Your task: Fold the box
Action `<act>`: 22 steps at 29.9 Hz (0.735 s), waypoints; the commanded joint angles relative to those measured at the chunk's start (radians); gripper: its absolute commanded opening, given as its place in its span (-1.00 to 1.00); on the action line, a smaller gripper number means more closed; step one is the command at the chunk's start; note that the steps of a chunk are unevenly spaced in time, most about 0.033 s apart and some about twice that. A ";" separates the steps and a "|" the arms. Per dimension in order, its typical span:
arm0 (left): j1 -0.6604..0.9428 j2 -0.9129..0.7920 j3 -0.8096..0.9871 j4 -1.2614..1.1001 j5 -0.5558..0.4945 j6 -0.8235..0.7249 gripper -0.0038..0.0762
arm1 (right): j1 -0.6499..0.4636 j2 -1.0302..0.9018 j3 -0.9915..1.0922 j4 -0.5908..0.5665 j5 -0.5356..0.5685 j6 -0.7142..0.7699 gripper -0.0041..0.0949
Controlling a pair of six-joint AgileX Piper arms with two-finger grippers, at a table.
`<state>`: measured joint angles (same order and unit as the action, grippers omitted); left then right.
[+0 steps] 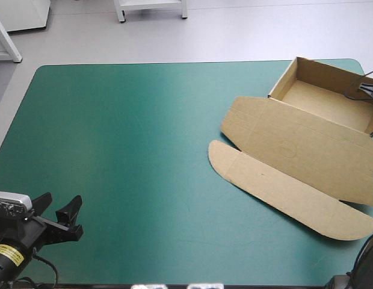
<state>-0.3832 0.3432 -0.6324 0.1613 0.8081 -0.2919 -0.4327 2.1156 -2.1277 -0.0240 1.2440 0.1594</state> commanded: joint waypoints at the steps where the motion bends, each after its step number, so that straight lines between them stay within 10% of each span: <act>1: -0.007 0.017 -0.024 0.004 -0.042 -0.004 0.33 | -0.083 -0.076 -0.027 0.017 0.004 -0.005 -0.92; 22: -0.007 0.017 -0.024 0.000 -0.046 -0.004 0.33 | -0.145 -0.020 0.065 -0.018 0.004 -0.005 -0.91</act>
<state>-0.3832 0.3432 -0.6312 0.1584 0.8295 -0.2919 -0.5669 2.1446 -2.0447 -0.0095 1.2322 0.1625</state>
